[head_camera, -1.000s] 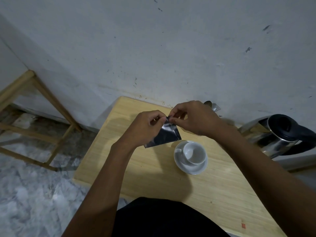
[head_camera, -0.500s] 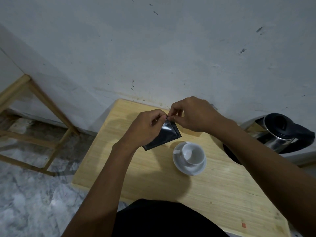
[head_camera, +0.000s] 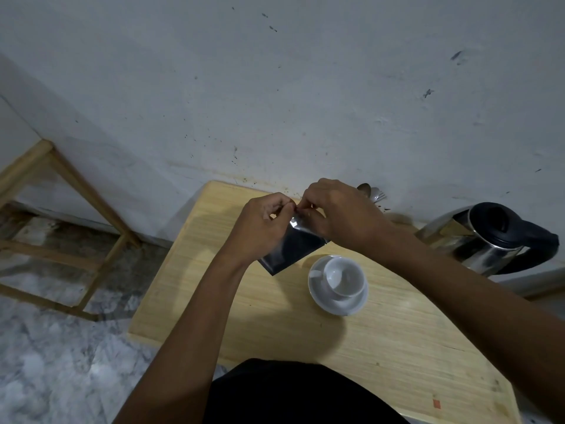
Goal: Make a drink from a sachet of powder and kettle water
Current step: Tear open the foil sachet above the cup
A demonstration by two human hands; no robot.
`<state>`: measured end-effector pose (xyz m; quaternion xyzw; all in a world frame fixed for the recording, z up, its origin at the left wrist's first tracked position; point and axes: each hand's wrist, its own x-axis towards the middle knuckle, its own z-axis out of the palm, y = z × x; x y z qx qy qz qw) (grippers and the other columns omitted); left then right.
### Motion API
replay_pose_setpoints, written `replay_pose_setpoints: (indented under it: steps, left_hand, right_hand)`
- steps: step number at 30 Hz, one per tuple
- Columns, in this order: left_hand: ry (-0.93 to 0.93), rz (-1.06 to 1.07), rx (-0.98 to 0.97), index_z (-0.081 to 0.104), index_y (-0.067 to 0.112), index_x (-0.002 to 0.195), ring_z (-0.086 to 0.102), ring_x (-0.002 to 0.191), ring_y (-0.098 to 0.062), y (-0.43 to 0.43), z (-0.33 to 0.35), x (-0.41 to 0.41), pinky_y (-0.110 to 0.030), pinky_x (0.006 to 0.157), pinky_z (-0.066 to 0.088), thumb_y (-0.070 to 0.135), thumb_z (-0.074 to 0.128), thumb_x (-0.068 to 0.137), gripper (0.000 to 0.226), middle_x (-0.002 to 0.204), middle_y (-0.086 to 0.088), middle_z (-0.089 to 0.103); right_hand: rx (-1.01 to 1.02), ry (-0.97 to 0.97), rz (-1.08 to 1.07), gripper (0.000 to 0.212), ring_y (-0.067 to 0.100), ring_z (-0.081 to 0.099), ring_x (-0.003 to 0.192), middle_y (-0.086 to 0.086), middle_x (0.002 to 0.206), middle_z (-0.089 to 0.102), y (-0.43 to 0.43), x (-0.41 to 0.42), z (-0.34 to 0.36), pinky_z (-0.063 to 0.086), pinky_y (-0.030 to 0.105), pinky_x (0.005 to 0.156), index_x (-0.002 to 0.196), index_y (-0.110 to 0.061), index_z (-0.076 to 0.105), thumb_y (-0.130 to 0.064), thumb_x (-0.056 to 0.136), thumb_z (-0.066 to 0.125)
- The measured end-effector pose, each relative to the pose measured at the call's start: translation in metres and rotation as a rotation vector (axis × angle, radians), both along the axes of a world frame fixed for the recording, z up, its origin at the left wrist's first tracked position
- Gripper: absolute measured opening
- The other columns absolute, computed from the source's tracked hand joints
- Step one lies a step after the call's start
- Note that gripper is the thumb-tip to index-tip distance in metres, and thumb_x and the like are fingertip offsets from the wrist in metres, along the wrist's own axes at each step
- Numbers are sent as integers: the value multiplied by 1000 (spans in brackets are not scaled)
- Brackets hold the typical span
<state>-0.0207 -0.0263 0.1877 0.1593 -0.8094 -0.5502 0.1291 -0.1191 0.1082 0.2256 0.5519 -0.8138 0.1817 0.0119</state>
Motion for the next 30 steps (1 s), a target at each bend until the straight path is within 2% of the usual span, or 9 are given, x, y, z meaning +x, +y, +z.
replay_pose_setpoints:
  steps: [4, 8, 10, 12, 16, 18, 24, 28, 30]
  left_hand:
    - [1, 9, -20, 65, 15, 81, 55, 56, 5, 4, 3, 1, -6, 54, 38, 18, 51, 96, 21, 69, 9, 64]
    - [-11, -33, -208, 66, 19, 83, 61, 67, -18, 5, -1, 1, -32, 60, 48, 21, 52, 95, 18, 72, -1, 67]
    - [-7, -36, -282, 66, 18, 84, 61, 69, -20, 7, -1, 0, -36, 61, 49, 21, 52, 94, 18, 70, 1, 66]
    - [4, -28, -265, 66, 18, 81, 60, 67, -17, 7, 0, -1, -32, 61, 48, 20, 53, 93, 18, 69, 1, 66]
    - [6, 0, -78, 67, 12, 81, 56, 61, -19, 7, 2, -2, -18, 58, 41, 17, 52, 94, 21, 74, -5, 69]
    - [7, 17, -23, 68, 10, 81, 58, 63, -8, 8, 3, -2, -14, 60, 42, 16, 51, 94, 22, 74, -2, 70]
    - [-17, 64, 126, 69, 11, 82, 62, 71, -4, 10, 8, 0, -18, 67, 48, 17, 51, 96, 24, 77, 1, 71]
    - [-63, 10, 84, 67, 27, 76, 61, 70, -9, 6, 9, 5, -24, 65, 46, 26, 51, 97, 26, 75, 5, 68]
    - [-79, -10, 28, 69, 25, 83, 61, 74, -8, 5, 8, 6, -24, 65, 44, 27, 51, 97, 22, 79, 6, 70]
  right_hand:
    - [-13, -17, -26, 9, 21, 58, 76, 3, 78, 68, 3, 0, 0, 39, 29, 65, 84, -10, 71, -17, 87, 68]
    - [122, -154, -109, 11, 8, 56, 83, -9, 88, 66, 5, -8, 5, 39, 16, 67, 94, -21, 70, -29, 91, 65]
    - [141, -216, -90, 10, 11, 62, 83, -6, 88, 70, 3, -11, 6, 52, 33, 74, 93, -19, 70, -28, 90, 67]
    - [137, -225, -82, 9, 14, 64, 82, -3, 88, 72, 4, -11, 7, 53, 39, 75, 92, -18, 71, -26, 90, 67]
    - [46, -125, -78, 12, 21, 61, 85, 5, 90, 68, 5, -5, 4, 41, 30, 69, 96, -13, 72, -21, 91, 64]
    - [-3, -73, -48, 11, 24, 60, 83, 9, 87, 67, 5, -2, 3, 39, 30, 67, 93, -8, 71, -17, 91, 64]
    - [-44, 261, 86, 3, 28, 57, 69, 11, 73, 65, 6, 2, -8, 46, 36, 62, 79, -2, 67, -1, 80, 70]
    - [-53, -50, -17, 11, 15, 59, 81, 3, 86, 71, 9, 0, 2, 42, 25, 70, 94, -11, 73, -20, 89, 68]
    - [7, -214, -59, 15, 3, 57, 75, -3, 86, 72, 8, -7, 7, 44, 14, 69, 97, -17, 75, -28, 88, 71]
